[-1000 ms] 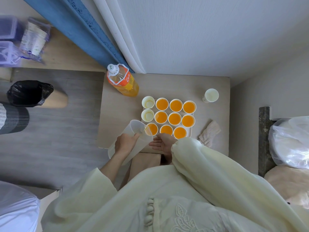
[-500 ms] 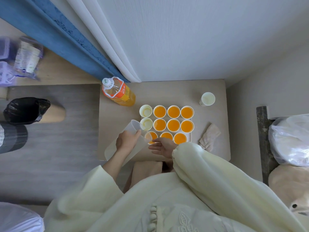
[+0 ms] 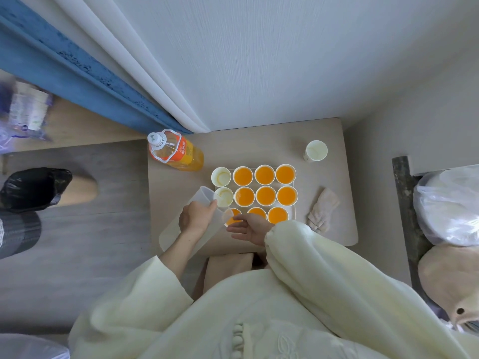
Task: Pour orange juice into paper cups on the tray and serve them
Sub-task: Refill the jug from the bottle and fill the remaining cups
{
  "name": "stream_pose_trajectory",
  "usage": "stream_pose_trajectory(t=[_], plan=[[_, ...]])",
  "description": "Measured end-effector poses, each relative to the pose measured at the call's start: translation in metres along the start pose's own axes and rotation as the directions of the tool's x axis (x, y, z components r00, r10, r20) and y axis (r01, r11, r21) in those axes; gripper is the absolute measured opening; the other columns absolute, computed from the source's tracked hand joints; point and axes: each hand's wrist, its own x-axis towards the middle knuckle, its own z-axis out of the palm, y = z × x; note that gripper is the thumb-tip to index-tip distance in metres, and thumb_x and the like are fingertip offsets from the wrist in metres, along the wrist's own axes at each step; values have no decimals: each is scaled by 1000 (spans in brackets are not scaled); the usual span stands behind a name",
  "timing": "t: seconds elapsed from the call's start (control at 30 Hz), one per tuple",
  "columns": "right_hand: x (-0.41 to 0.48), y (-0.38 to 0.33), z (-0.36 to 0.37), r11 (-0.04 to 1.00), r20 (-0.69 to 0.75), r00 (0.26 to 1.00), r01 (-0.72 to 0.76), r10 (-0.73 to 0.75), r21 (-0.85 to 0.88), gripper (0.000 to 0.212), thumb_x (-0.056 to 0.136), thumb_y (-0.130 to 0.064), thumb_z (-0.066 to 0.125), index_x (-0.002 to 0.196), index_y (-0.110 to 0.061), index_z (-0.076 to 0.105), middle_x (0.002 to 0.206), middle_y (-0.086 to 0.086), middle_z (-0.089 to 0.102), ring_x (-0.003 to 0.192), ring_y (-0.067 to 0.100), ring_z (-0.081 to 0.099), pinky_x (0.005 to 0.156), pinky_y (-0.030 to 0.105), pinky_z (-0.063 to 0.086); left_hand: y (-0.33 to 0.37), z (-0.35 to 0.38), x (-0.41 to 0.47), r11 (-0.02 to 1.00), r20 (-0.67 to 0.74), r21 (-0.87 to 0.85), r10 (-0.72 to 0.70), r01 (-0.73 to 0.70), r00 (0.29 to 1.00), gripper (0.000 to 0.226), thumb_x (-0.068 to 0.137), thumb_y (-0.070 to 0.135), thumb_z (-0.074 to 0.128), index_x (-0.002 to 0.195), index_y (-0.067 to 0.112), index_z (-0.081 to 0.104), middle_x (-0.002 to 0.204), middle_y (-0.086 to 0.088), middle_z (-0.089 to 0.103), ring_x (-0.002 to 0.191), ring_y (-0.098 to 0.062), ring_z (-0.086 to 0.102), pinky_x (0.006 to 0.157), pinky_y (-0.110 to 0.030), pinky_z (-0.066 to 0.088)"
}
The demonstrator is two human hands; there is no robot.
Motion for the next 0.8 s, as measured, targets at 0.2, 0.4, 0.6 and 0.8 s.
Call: stream_pose_trajectory(t=[0.2,0.4,0.6,0.8], plan=[[0,-3,0,1000,15,1000,-6,6,4,26,97,-15,54,121,-7,55,120,16,63,103,27,66,82,39,56,5,-2,3,1000,-10,23,8,-7,1000,54,89,55,52,106,6,65,110,-14,66,101,-33,60,73,-30,41],[2,-4,3,1000,6,1000,-18,18,2,30,97,-16,54,126,-7,53,122,17,61,105,28,65,80,37,56,11,-5,6,999,-22,49,21,-20,1000,53,87,55,54,107,7,65,111,-15,66,102,-33,60,79,-33,45],[4,-4,4,1000,0,1000,-15,15,-3,33,96,-17,56,128,-7,52,120,17,62,103,28,66,82,39,56,12,-6,8,997,-19,69,24,-23,1000,58,87,58,54,108,5,66,112,-15,67,103,-34,60,80,-34,45],[4,-4,5,1000,8,1000,-22,22,-7,35,97,-18,55,130,-7,51,119,16,63,102,28,66,82,39,56,12,-7,8,996,-16,83,32,-31,999,58,87,58,53,106,5,66,110,-15,67,101,-33,61,79,-34,46]])
